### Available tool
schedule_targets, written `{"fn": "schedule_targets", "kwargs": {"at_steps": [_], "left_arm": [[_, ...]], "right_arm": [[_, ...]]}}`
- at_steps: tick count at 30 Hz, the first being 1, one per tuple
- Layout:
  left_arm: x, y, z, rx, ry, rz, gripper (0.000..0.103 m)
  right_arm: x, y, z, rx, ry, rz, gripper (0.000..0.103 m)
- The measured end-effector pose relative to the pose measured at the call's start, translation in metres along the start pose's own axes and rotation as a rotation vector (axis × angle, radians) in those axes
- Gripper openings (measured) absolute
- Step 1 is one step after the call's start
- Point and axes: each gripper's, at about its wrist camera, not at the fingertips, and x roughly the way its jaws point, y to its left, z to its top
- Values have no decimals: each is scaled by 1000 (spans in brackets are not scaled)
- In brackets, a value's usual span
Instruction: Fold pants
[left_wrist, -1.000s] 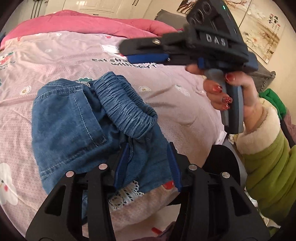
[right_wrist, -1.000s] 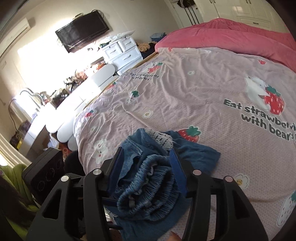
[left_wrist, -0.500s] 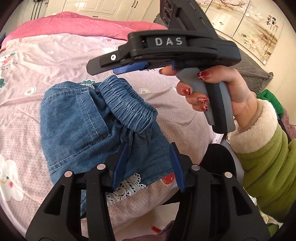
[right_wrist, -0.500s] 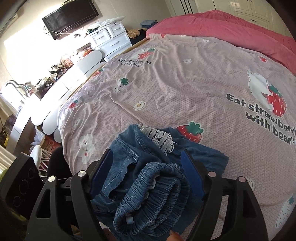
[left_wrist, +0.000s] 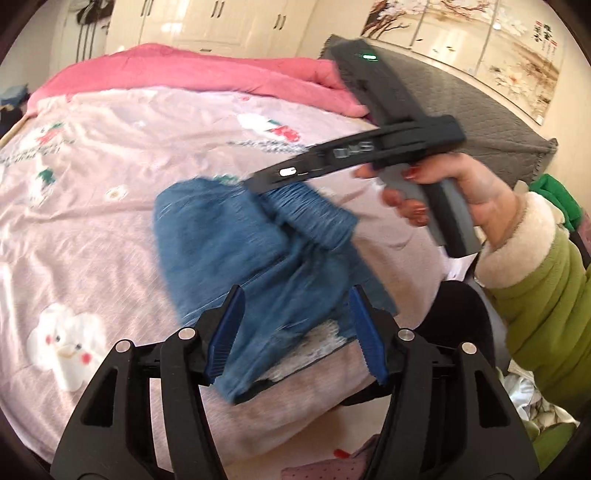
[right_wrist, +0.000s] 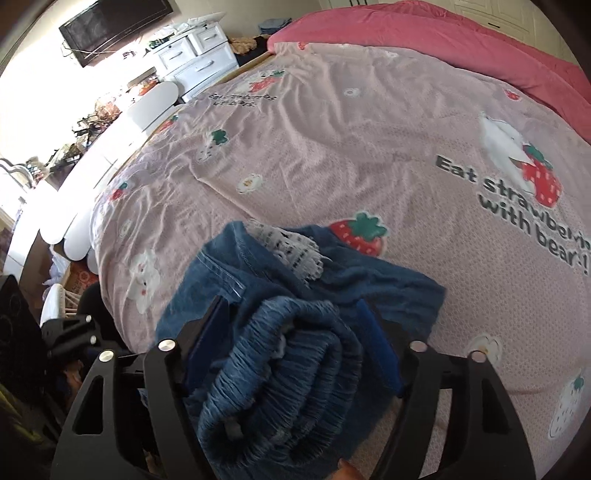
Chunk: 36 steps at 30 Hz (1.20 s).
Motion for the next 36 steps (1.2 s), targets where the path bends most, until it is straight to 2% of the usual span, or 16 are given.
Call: {"fn": "schedule_targets", "kwargs": {"at_steps": [4,8,12,15,20,24,25,29,34,35,36], "left_arm": [[1,17,-7,-28,18,19,50],[-4,22,-10,-23,14,28,50],[6,1,-13,39,31,3,38],[13,-15,-12,100,23,25,32],[25,-23,-10,119,33,26,18],[29,-30,-17,141,56,3,13],[30,-32,-19,144,63,-5,13],[40,-47,-30,216,96,-2,13],[46,-49,-36,229,117,-14,13],[47,-49,-37,230,117,-13,13],[48,-48,-38,229,118,-12,13]], "right_arm": [[-21,-8,-10,34,-53,33,71],[-37,-13,-11,34,-79,17,71],[-31,-12,2,37,-76,16,73],[-16,-1,16,21,-58,31,73],[15,22,40,-63,4,18,72],[39,27,46,-74,88,-5,44],[40,27,45,-75,94,-8,40],[40,24,34,-82,120,-22,40],[37,24,21,-120,148,-39,40],[37,26,19,-131,144,-55,38],[37,29,19,-152,136,-76,22]]}}
